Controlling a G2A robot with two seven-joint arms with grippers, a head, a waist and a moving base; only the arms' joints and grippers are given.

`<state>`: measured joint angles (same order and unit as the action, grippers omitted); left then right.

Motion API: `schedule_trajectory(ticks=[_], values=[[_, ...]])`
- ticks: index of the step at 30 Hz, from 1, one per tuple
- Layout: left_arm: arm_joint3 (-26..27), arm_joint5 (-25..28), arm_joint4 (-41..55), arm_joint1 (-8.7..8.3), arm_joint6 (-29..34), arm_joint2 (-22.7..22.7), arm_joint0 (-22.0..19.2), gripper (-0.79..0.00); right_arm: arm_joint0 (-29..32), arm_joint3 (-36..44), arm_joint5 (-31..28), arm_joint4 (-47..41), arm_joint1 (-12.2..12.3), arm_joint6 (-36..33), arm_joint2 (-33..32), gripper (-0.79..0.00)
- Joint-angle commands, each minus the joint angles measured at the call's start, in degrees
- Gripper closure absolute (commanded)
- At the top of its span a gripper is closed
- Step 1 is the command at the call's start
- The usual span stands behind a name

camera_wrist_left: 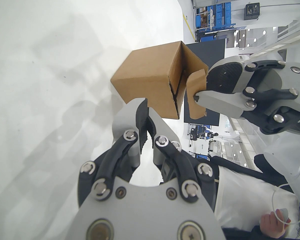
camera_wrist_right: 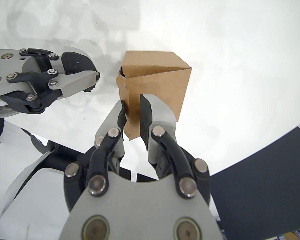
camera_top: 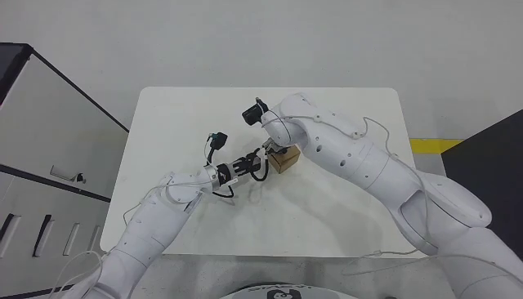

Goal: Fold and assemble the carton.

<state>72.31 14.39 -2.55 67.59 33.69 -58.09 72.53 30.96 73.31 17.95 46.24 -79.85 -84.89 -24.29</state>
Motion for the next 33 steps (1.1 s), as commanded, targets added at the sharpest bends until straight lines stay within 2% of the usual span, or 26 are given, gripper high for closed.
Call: schedule_trajectory(ticks=[1, 4, 6, 9, 22, 24, 25, 27, 33], values=[[0.00, 0.00, 0.00, 0.00, 0.00, 0.00, 0.00, 0.000, 0.05, 0.27, 0.01, 1.17, -0.10, -0.63, 0.22, -0.142], [0.00, 0.00, 0.00, 0.00, 0.00, 0.00, 0.00, 0.000, 0.18, 0.63, -0.08, 2.77, -0.33, -1.51, 0.57, -0.163], [0.00, 0.00, 0.00, 0.00, 0.00, 0.00, 0.00, 0.000, 0.31, 0.52, -0.31, 3.53, -0.52, -1.74, 0.69, -0.074], [0.00, 0.00, 0.00, 0.00, 0.00, 0.00, 0.00, 0.000, 0.44, 0.03, -0.50, 4.37, -0.88, -1.93, 0.73, 0.000], [0.00, 0.00, 0.00, 0.00, 0.00, 0.00, 0.00, 0.000, 0.76, -2.09, -1.15, 6.13, -2.42, -2.40, -0.14, 0.000], [0.00, 0.00, 0.00, 0.00, 0.00, 0.00, 0.00, 0.000, 0.86, -1.88, -1.10, 6.58, -2.53, -2.52, -0.44, -0.274], [0.00, 0.00, 0.00, 0.00, 0.00, 0.00, 0.00, 0.000, 0.91, -1.82, -1.12, 6.87, -2.55, -2.55, -0.64, -0.332], [0.00, 0.00, 0.00, 0.00, 0.00, 0.00, 0.00, 0.000, 1.06, -1.63, -1.20, 7.48, -2.52, -2.63, -1.13, -0.351], [0.00, 0.00, 0.00, 0.00, 0.00, 0.00, 0.00, 0.000, 1.77, -0.67, -1.67, 9.99, -2.28, -3.11, -2.35, -0.329]])
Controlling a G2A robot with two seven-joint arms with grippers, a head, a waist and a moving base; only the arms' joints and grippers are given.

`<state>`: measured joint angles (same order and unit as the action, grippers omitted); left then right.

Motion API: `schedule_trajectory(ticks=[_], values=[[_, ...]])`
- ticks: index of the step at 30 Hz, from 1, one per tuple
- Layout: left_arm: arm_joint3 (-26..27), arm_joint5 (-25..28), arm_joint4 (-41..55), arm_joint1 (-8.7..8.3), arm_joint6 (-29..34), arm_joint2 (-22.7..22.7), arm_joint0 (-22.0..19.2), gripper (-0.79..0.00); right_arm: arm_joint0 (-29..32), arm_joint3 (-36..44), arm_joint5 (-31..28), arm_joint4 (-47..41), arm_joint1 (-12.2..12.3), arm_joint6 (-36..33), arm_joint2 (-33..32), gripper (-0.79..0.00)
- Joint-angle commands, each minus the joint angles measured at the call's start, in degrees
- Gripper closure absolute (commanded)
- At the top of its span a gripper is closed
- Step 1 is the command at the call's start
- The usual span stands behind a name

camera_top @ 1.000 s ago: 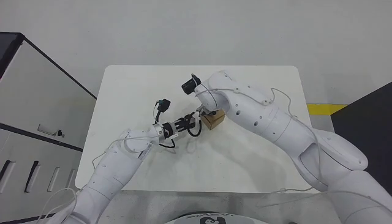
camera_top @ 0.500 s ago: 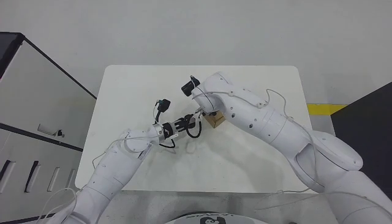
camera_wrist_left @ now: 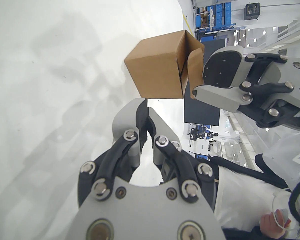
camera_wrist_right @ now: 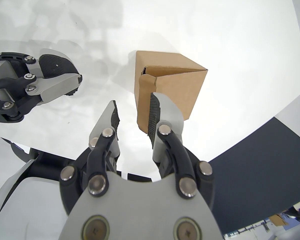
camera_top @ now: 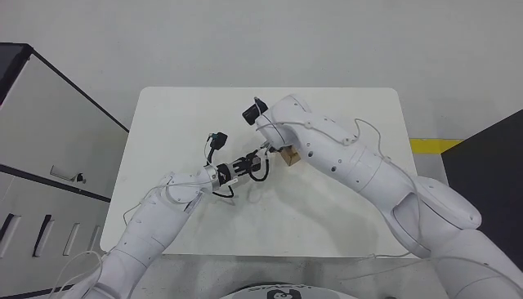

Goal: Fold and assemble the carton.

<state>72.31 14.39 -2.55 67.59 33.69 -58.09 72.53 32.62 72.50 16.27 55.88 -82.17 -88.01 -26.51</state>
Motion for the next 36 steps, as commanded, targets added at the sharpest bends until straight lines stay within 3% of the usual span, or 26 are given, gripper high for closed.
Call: schedule_trajectory(ticks=[1, 15, 25, 36], values=[[0.00, 0.00, 0.00, 0.00, 0.00, 0.00, 0.00, 0.000, 0.21, 0.55, 0.01, 0.65, 0.09, 0.01, -0.33, -0.332], [0.00, 0.00, 0.00, 0.00, 0.00, 0.00, 0.00, 0.000, 3.39, 7.57, -0.57, -0.02, 2.76, 0.01, -8.52, -0.311], [0.00, 0.00, 0.00, 0.00, 0.00, 0.00, 0.00, 0.000, 9.49, 15.43, -3.62, -6.30, 6.19, 1.46, -22.64, -0.332], [0.00, 0.00, 0.00, 0.00, 0.00, 0.00, 0.00, 0.000, 14.31, 21.74, -3.40, 0.26, 8.44, 0.87, -28.88, -0.317]])
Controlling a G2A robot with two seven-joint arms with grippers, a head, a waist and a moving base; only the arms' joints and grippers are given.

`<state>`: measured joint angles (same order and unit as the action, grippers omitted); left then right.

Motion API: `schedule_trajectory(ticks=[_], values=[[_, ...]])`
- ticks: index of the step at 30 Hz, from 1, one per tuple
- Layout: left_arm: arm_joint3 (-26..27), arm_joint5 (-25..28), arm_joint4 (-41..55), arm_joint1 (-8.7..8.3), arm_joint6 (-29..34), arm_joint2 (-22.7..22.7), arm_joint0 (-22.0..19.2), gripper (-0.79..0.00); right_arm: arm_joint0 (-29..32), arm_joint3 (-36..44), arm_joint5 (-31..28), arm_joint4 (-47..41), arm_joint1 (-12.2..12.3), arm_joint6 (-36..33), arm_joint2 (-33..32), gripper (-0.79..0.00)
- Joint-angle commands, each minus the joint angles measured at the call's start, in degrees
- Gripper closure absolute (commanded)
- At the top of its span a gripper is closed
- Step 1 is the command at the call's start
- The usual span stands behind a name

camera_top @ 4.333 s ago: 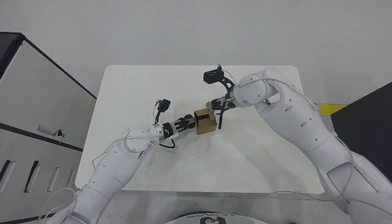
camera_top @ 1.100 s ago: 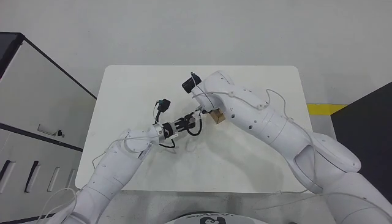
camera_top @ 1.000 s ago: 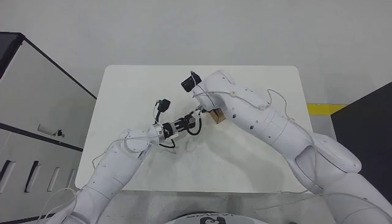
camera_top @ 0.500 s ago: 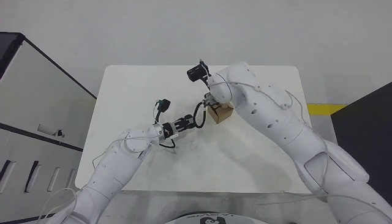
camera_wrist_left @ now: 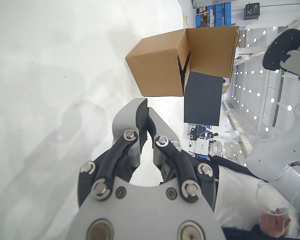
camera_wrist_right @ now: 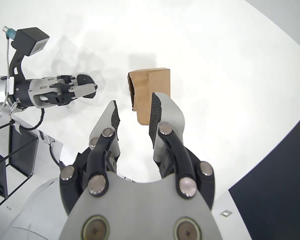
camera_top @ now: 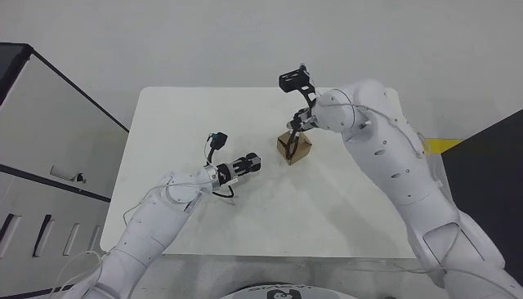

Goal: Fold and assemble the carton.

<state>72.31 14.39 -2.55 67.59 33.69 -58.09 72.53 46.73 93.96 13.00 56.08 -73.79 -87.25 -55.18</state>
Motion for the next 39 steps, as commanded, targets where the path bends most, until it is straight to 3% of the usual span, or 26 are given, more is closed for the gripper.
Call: schedule_trajectory(ticks=[1, 13, 25, 32, 39], values=[[0.00, 0.00, 0.00, 0.00, 0.00, 0.00, 0.00, 0.000, 0.44, 0.50, -0.25, 0.15, 0.12, 0.12, -0.39, -0.317], [0.00, 0.00, 0.00, 0.00, 0.00, 0.00, 0.00, 0.000, -1.54, -7.27, -0.38, 3.34, -0.75, 0.97, 2.91, -0.296], [0.00, 0.00, 0.00, 0.00, 0.00, 0.00, 0.00, 0.000, -4.42, -12.91, -3.22, 0.50, -2.31, -0.28, 6.67, -0.203], [0.00, 0.00, 0.00, 0.00, 0.00, 0.00, 0.00, 0.000, -5.87, -15.62, -3.98, 0.27, -3.27, -0.70, 9.15, -0.228], [0.00, 0.00, 0.00, 0.00, 0.00, 0.00, 0.00, 0.000, -7.45, -16.84, -3.55, 2.55, -4.13, -0.75, 12.00, -0.314]])
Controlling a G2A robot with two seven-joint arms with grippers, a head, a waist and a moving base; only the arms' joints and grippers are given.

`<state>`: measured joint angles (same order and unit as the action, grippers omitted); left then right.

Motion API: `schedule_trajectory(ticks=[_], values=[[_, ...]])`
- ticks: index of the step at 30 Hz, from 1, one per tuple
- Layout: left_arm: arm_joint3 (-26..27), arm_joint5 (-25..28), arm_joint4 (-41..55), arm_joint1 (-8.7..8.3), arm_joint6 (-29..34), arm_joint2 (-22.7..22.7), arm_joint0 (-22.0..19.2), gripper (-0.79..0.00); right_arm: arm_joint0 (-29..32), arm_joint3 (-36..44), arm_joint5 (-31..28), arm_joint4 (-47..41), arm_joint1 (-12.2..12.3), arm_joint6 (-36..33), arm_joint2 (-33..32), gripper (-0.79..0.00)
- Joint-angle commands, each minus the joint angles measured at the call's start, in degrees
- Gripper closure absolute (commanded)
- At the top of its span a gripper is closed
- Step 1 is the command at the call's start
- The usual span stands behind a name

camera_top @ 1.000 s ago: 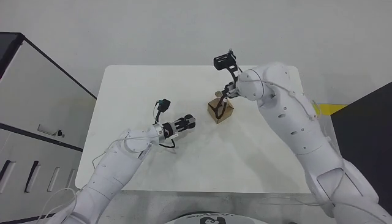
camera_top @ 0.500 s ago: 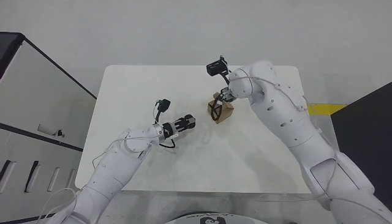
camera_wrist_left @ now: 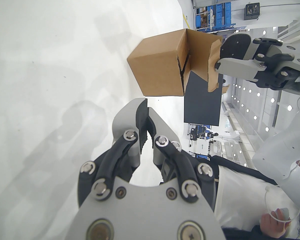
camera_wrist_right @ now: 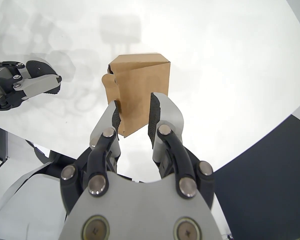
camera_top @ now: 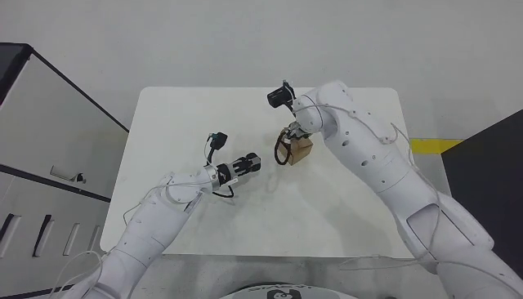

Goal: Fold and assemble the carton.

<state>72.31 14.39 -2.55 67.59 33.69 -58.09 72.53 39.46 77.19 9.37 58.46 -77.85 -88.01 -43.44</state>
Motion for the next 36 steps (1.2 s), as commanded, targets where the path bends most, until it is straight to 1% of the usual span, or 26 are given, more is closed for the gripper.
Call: schedule_trajectory(ticks=[1, 5, 9, 11, 13, 16, 24, 31, 33, 36], values=[[0.00, 0.00, 0.00, 0.00, 0.00, 0.00, 0.00, 0.000, -0.35, -0.20, 0.16, 0.29, -0.16, 0.01, 0.50, -0.314], [0.00, 0.00, 0.00, 0.00, 0.00, 0.00, 0.00, 0.000, -1.05, -0.97, 0.07, 0.27, -0.39, 0.01, 1.30, -0.323], [0.00, 0.00, 0.00, 0.00, 0.00, 0.00, 0.00, 0.000, -1.61, -1.67, -0.23, -1.60, -0.51, 0.01, 1.26, -0.320], [0.00, 0.00, 0.00, 0.00, 0.00, 0.00, 0.00, 0.000, -1.80, -2.14, -0.49, -3.28, -0.50, 0.01, 0.72, -0.320], [0.00, 0.00, 0.00, 0.00, 0.00, 0.00, 0.00, 0.000, -1.84, -2.72, -0.56, -5.82, -0.45, 0.01, -0.36, -0.299], [0.00, 0.00, 0.00, 0.00, 0.00, 0.00, 0.00, 0.000, -2.08, -3.77, -1.30, -7.79, -0.27, 0.01, -1.45, -0.292], [0.00, 0.00, 0.00, 0.00, 0.00, 0.00, 0.00, 0.000, -2.42, -4.81, -1.57, -8.14, -0.12, 0.01, -1.11, -0.296], [0.00, 0.00, 0.00, 0.00, 0.00, 0.00, 0.00, 0.000, -3.03, -5.89, -1.86, -8.15, -0.34, 0.01, 0.50, -0.206], [0.00, 0.00, 0.00, 0.00, 0.00, 0.00, 0.00, 0.000, -3.42, -6.39, -1.73, -7.69, -0.51, 0.01, 1.37, -0.194], [0.00, 0.00, 0.00, 0.00, 0.00, 0.00, 0.00, 0.000, -4.03, -7.11, -1.62, -7.62, -0.86, 0.01, 2.63, -0.197]])
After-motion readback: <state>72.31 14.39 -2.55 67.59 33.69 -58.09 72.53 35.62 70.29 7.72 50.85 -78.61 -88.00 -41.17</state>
